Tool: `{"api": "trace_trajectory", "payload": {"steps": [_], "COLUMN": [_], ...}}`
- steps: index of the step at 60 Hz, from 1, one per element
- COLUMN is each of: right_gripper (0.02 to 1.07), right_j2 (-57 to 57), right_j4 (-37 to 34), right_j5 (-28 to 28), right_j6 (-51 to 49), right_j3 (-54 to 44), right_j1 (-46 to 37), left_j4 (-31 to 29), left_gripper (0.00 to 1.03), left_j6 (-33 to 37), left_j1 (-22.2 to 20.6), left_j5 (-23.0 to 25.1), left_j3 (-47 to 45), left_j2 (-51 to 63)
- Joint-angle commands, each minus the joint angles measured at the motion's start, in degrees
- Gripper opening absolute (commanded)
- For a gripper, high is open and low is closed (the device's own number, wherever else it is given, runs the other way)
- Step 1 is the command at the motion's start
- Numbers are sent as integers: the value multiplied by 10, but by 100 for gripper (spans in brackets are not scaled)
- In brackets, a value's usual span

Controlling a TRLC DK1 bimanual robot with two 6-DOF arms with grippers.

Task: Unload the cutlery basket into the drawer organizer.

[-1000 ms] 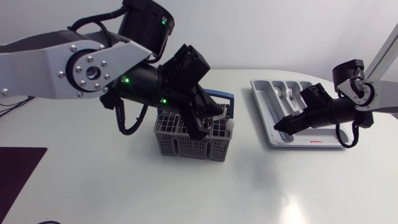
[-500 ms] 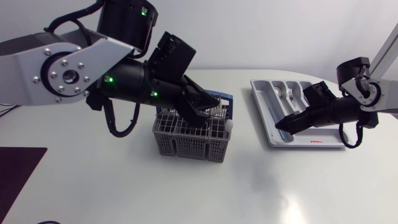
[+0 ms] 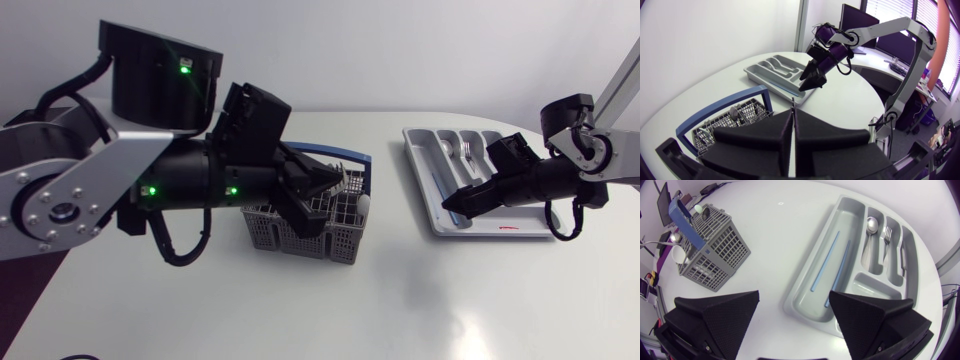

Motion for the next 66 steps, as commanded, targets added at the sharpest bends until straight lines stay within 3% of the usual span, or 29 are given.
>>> {"api": "trace_trajectory", "payload": {"steps": [1, 30, 43, 53, 58, 66], "right_gripper": [102, 102, 102, 102, 102, 102], "right_j2": [-6, -2, -12, -43, -85, -173], "right_j4": [-6, 0, -1, -7, -33, -107], "right_j5": [-4, 5, 6, 0, -46, -140], "right_j6": [1, 18, 28, 23, -1, -98], "right_j3": [-12, -11, -11, -14, -11, -12], "right_j1": [8, 32, 41, 46, 43, 41], "left_j4": [12, 41, 46, 15, -23, -103], "left_gripper": [3, 3, 3, 3, 3, 3], "left_j6": [-21, -16, -18, -12, 7, 36], "left_j1": [-4, -41, -53, -60, -57, -32], "left_j5": [-10, -59, -59, -58, -35, 54], "left_j3": [-19, -62, -84, -65, -35, 39], "left_j2": [-28, -110, -125, -137, -136, -115]}}
